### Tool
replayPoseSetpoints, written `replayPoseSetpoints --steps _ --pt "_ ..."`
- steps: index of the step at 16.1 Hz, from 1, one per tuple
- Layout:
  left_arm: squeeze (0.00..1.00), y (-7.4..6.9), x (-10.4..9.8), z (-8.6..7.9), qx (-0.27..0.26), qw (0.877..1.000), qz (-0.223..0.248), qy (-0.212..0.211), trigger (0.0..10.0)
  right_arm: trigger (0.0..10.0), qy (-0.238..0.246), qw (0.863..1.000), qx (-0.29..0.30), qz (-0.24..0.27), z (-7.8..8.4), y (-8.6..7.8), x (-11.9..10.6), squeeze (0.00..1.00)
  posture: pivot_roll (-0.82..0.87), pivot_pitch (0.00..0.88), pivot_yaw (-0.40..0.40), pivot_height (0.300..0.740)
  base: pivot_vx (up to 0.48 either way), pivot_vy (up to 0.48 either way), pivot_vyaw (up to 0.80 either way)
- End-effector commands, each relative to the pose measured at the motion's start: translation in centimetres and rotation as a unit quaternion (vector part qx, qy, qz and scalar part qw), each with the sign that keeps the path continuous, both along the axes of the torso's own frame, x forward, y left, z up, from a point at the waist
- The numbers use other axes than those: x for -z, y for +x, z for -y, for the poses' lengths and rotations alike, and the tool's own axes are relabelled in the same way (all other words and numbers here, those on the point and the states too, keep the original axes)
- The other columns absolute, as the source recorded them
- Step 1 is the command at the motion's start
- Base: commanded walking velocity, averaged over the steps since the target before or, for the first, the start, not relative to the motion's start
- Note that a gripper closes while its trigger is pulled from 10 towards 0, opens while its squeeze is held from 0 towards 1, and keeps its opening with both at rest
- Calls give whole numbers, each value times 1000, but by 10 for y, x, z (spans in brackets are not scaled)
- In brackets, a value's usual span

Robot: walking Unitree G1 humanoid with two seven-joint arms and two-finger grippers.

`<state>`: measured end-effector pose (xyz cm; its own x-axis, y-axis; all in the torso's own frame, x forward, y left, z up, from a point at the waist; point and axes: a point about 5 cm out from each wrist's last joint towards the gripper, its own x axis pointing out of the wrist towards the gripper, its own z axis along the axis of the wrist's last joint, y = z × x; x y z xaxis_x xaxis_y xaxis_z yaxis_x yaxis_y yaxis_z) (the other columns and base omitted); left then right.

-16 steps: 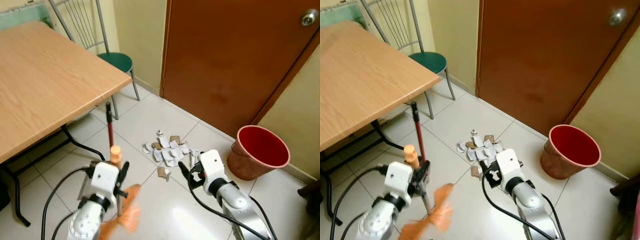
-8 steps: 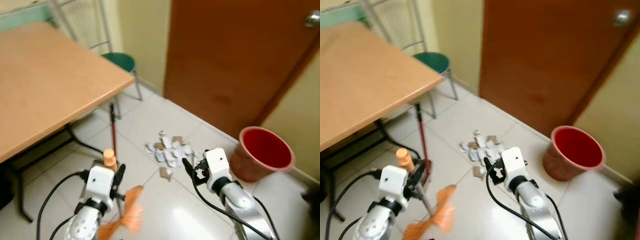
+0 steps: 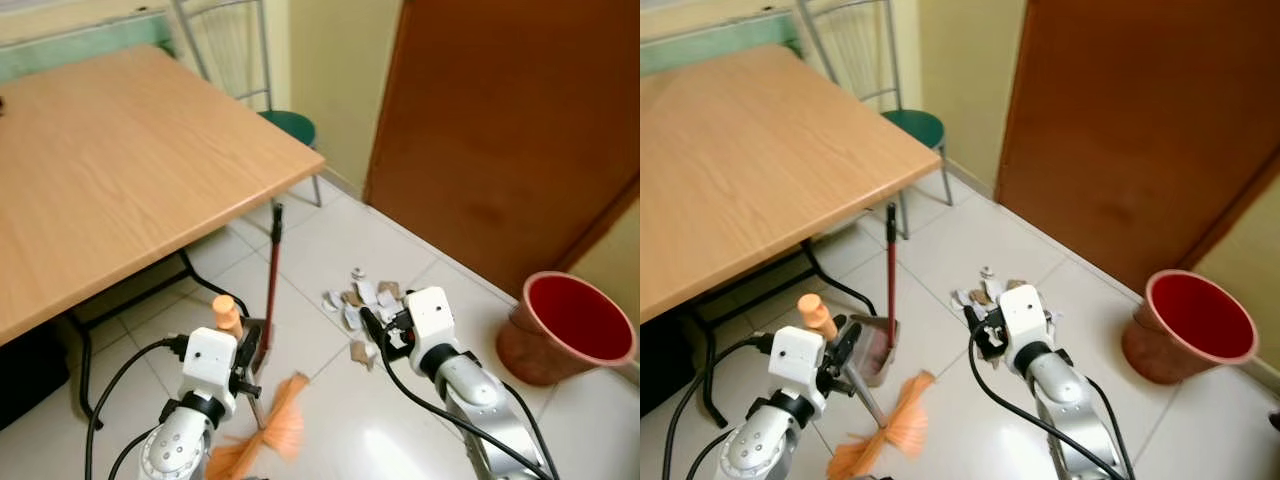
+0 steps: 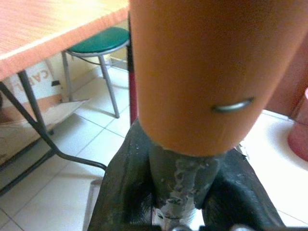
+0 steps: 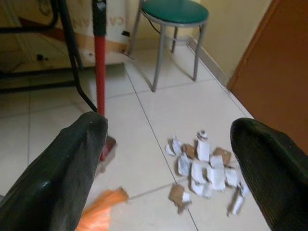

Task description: Sweep floor

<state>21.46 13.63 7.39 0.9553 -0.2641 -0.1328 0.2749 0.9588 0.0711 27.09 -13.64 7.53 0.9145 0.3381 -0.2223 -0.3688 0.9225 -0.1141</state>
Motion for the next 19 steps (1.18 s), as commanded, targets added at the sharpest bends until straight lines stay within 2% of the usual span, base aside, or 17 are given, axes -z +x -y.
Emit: replayPoseSetpoints --steps 1,2,7,11,19 --pt "0 -4 7 -2 -7 1000 -21 4 10000 10000 -6 1000 -1 -6 0 0 2 0 60 109 -16 740 0 0 0" --pt "0 -4 7 -1 -5 1000 -22 4 10000 10000 -12 1000 -3 -5 1 -1 2 0 60 111 -16 740 0 0 0" --pt "0 -3 9 3 7 999 -30 17 10000 10000 -15 1000 -2 -4 0 1 2 0 58 113 -20 740 0 0 755" --pt "0 -3 10 5 12 999 -34 15 10000 10000 -8 1000 6 -9 1 1 4 0 59 115 -19 740 -126 0 0" --pt "0 -2 9 5 15 999 -37 15 10000 10000 -7 1000 7 -11 0 2 5 0 59 110 -15 740 -339 0 0"
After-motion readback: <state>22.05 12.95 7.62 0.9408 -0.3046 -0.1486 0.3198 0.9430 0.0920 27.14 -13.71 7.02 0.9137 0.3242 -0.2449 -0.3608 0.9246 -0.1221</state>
